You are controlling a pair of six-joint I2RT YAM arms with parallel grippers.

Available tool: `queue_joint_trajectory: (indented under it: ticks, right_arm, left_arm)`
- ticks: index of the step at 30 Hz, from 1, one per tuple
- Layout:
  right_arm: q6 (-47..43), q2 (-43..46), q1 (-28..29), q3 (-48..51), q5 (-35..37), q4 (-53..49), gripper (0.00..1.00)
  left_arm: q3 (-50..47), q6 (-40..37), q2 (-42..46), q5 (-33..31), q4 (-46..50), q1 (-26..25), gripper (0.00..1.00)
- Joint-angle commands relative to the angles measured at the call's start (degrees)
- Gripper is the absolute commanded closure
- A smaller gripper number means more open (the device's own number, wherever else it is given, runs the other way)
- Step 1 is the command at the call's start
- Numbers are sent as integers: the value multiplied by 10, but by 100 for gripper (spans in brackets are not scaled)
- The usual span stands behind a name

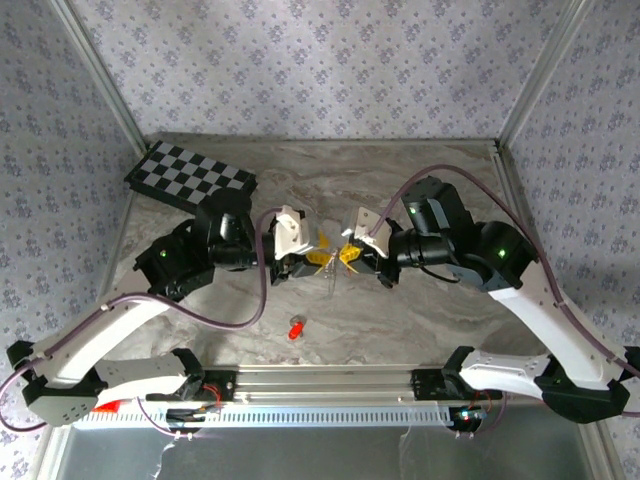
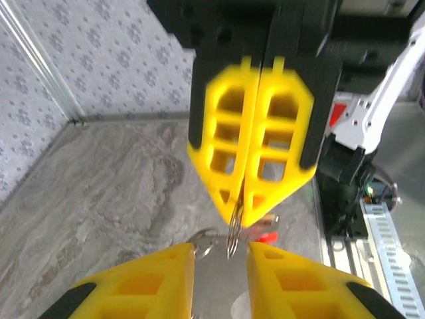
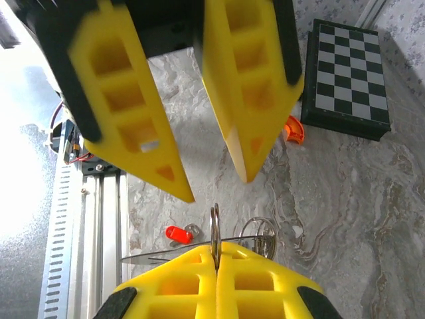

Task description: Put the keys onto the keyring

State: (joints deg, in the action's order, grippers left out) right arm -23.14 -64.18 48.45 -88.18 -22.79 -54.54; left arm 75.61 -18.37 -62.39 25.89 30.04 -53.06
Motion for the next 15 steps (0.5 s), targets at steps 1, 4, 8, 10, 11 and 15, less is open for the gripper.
queue_joint_trajectory:
  ticks: [1,4,8,10,11,15]
  right_arm:
    - [-16,-5,6,-22,5,-21,100]
    - [-14,-7,7,-19,0,-15,100]
    - [-15,-11,8,-18,-3,-15,100]
    - [-15,-10,8,-16,-6,-12,100]
    - [-15,-11,8,-15,-7,-12,100]
    - [-12,-12,8,-10,-13,-7,100]
  left_arm:
    - [18,-28,-3,6,29,-5,73]
    - [12,-23,-5,11,17,-5,73]
    - [3,-12,-6,26,-5,-5,72]
    - [1,-9,-9,29,-12,-5,72]
    - [0,-7,-12,31,-14,-5,72]
    - [-7,4,-19,43,-33,-5,75]
